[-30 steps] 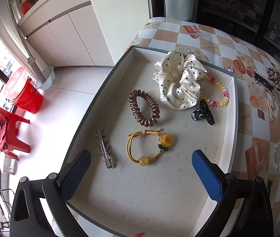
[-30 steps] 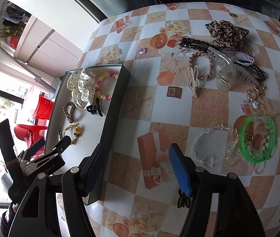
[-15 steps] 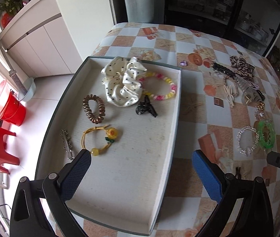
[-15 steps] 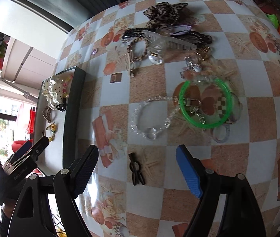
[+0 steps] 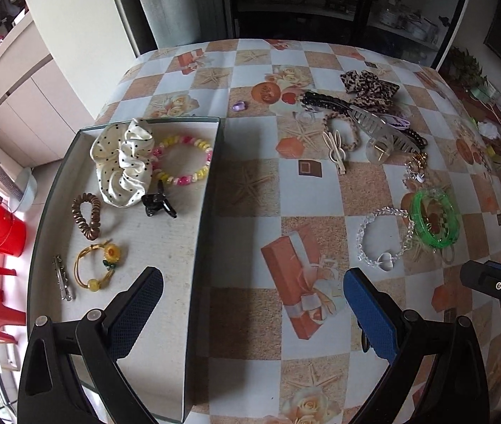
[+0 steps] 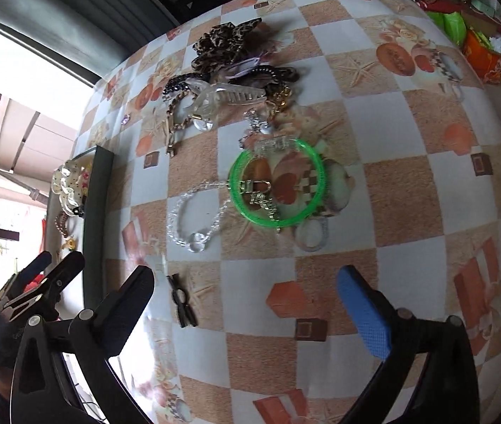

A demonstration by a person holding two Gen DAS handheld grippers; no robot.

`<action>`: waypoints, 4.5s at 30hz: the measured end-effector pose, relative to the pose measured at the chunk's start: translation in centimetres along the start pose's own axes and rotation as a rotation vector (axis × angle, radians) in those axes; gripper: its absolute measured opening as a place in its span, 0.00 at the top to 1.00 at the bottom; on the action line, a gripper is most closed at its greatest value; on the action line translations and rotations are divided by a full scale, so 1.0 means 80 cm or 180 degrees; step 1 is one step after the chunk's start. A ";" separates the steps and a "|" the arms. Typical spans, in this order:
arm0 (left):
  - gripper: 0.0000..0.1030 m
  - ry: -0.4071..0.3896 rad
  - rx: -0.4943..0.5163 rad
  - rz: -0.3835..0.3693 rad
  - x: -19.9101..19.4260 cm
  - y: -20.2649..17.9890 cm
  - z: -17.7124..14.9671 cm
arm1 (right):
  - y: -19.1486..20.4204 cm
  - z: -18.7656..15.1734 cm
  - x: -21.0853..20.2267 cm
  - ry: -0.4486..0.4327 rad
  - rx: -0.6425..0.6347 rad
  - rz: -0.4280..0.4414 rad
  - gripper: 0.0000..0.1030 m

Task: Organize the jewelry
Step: 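Move both open grippers back over the jewelry on the table, then grasp the green bangle with the right gripper while the left grasps the clear crystal bracelet, then carry the green bangle and crystal bracelet into the tray and open both grippers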

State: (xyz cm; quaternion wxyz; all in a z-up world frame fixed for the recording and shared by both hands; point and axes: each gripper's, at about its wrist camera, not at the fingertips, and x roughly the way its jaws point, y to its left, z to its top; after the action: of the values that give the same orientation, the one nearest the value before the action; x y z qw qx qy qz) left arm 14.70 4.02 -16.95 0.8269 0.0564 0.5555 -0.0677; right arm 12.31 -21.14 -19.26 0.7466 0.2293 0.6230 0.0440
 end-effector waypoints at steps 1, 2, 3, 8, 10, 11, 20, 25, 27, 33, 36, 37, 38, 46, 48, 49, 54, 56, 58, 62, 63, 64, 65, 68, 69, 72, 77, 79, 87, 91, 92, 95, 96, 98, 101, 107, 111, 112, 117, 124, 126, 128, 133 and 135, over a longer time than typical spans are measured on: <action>0.00 0.0028 0.0009 -0.0010 0.005 -0.004 0.001 | -0.002 0.002 0.002 0.0040 -0.0010 -0.0024 0.00; 0.00 0.0060 0.0012 -0.0020 0.010 -0.007 0.001 | -0.005 0.004 0.003 0.0061 -0.0012 -0.0054 0.00; 0.00 0.0086 0.0015 -0.0026 0.014 -0.010 0.001 | -0.008 0.006 0.003 0.0073 -0.0006 -0.0086 0.00; 0.00 0.0212 0.0039 0.0001 0.031 -0.022 0.003 | -0.027 0.018 0.004 0.0126 0.0046 -0.0152 0.00; 0.00 0.0244 0.0044 0.0000 0.037 -0.025 0.004 | -0.034 0.025 0.005 0.0141 0.0053 -0.0226 0.00; 0.00 0.0247 0.0048 0.0005 0.039 -0.027 0.006 | -0.037 0.027 0.005 0.0145 0.0056 -0.0271 0.00; 0.00 0.0300 0.0150 -0.0031 0.064 -0.051 0.028 | -0.061 0.052 0.007 0.0113 0.0138 -0.0441 0.00; 0.00 0.0305 0.0249 -0.0081 0.074 -0.066 0.038 | -0.060 0.061 0.016 0.0117 0.0093 -0.0529 0.00; 0.00 0.0291 0.0303 -0.0100 0.078 -0.072 0.042 | -0.060 0.063 0.020 0.0111 0.0083 -0.0543 0.00; 0.00 0.0211 0.0450 -0.0270 0.073 -0.084 0.042 | -0.051 0.077 0.038 0.0108 -0.0029 -0.0654 0.00; 0.00 0.0176 0.0602 -0.0397 0.069 -0.091 0.038 | -0.047 0.081 0.045 0.0121 -0.0093 -0.0710 0.00; 0.00 0.0170 0.0647 -0.0432 0.068 -0.094 0.037 | -0.047 0.081 0.047 0.0117 -0.0123 -0.0736 0.01; 0.00 0.0172 0.0701 -0.0469 0.069 -0.097 0.036 | -0.045 0.083 0.049 0.0113 -0.0143 -0.0762 0.04; 0.00 0.0216 0.1027 -0.0514 0.084 -0.129 0.032 | -0.036 0.088 0.057 -0.0003 -0.0455 -0.1057 0.45; 0.00 0.0218 0.1078 -0.0539 0.086 -0.135 0.034 | -0.037 0.090 0.055 -0.0031 -0.0482 -0.1084 0.56; 0.00 0.0220 0.1105 -0.0547 0.088 -0.138 0.036 | -0.039 0.090 0.052 -0.0039 -0.0471 -0.1082 0.62; 0.00 0.0237 0.1249 -0.0594 0.099 -0.153 0.043 | -0.050 0.093 0.046 -0.0047 -0.0419 -0.0999 0.72; 0.00 0.0242 0.1330 -0.0643 0.101 -0.161 0.045 | -0.054 0.093 0.047 -0.0062 -0.0395 -0.0962 0.71; 0.00 0.0232 0.1432 -0.0641 0.104 -0.169 0.045 | -0.055 0.095 0.047 -0.0070 -0.0394 -0.0938 0.71; 0.00 0.0204 0.1397 -0.0661 0.106 -0.172 0.050 | -0.058 0.100 0.046 -0.0086 -0.0398 -0.0852 0.82; 0.00 0.0201 0.1396 -0.0658 0.106 -0.172 0.050 | -0.057 0.100 0.046 -0.0082 -0.0385 -0.0778 0.91; 0.00 0.0197 0.1401 -0.0656 0.105 -0.173 0.050 | -0.058 0.099 0.045 -0.0093 -0.0345 -0.0731 0.93; 0.00 0.0194 0.1409 -0.0657 0.105 -0.174 0.049 | -0.060 0.098 0.043 -0.0123 -0.0290 -0.0674 0.93; 0.05 0.0164 0.1453 -0.0671 0.103 -0.183 0.049 | -0.067 0.095 0.033 -0.0224 -0.0142 -0.0471 0.93; 0.07 0.0162 0.1465 -0.0676 0.102 -0.185 0.050 | -0.068 0.094 0.030 -0.0252 -0.0125 -0.0460 0.93; 0.08 0.0165 0.1498 -0.0688 0.102 -0.197 0.053 | -0.076 0.091 0.018 -0.0328 -0.0075 -0.0458 0.93; 0.09 0.0158 0.1570 -0.0729 0.101 -0.206 0.054 | -0.102 0.081 0.007 -0.0316 0.0128 -0.0549 0.93; 0.13 0.0153 0.1598 -0.0762 0.099 -0.210 0.053 | -0.110 0.073 0.004 -0.0316 0.0181 -0.0582 0.93; 0.79 0.0126 0.1831 -0.0846 0.079 -0.236 0.042 | -0.128 0.050 0.004 -0.0239 0.0308 -0.0595 0.93; 0.89 0.0157 0.1677 -0.0834 0.075 -0.243 0.041 | -0.131 0.039 0.002 -0.0214 0.0320 -0.0603 0.93; 0.89 0.0170 0.1587 -0.0865 0.073 -0.238 0.042 | -0.131 0.037 0.001 -0.0214 0.0324 -0.0600 0.93; 0.89 0.0165 0.1321 -0.0943 0.065 -0.225 0.043 | -0.131 0.032 -0.002 -0.0219 0.0335 -0.0583 0.93; 0.89 0.0164 0.1249 -0.0966 0.063 -0.220 0.043 | -0.132 0.030 -0.004 -0.0220 0.0338 -0.0575 0.93; 0.89 0.0159 0.1118 -0.1006 0.056 -0.213 0.042 | -0.131 0.026 -0.007 -0.0220 0.0342 -0.0563 0.93; 0.89 0.0157 0.0987 -0.1059 0.045 -0.204 0.039 | -0.129 0.019 -0.011 -0.0208 0.0340 -0.0539 0.93; 0.89 0.0151 0.0865 -0.1032 0.041 -0.173 0.028 | -0.122 0.008 -0.015 -0.0155 0.0351 -0.0482 0.93; 0.89 0.0194 0.0733 -0.0932 0.034 -0.161 0.017 | -0.116 -0.002 -0.015 -0.0106 0.0354 -0.0457 0.93; 0.89 0.0201 0.0697 -0.0911 0.030 -0.154 0.013 | -0.114 -0.004 -0.014 -0.0091 0.0350 -0.0449 0.93; 0.89 0.0205 0.0525 -0.0831 0.020 -0.136 0.005 | -0.103 -0.012 -0.017 -0.0049 0.0307 -0.0439 0.93; 0.89 0.0149 0.0363 -0.0782 0.003 -0.106 -0.001 | -0.077 -0.012 -0.022 -0.0019 0.0202 -0.0441 0.93; 0.89 0.0130 0.0316 -0.0788 -0.003 -0.098 -0.001 | -0.069 -0.011 -0.023 -0.0006 0.0175 -0.0438 0.93; 0.89 0.0108 0.0286 -0.0775 -0.009 -0.090 -0.001 | -0.058 -0.011 -0.025 -0.0001 0.0128 -0.0444 0.93; 0.89 0.0062 0.0185 -0.0756 -0.023 -0.067 -0.006 | -0.030 -0.009 -0.028 0.0022 0.0005 -0.0437 0.93; 0.89 0.0044 0.0147 -0.0745 -0.029 -0.057 -0.009 | -0.020 -0.007 -0.028 0.0039 -0.0033 -0.0424 0.93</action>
State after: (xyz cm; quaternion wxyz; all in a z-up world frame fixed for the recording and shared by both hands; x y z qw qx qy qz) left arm 12.39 -0.25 -15.14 0.8080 0.0107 0.5622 -0.1762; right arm 10.91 -23.16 -17.90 0.7452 0.1832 0.6412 -0.0011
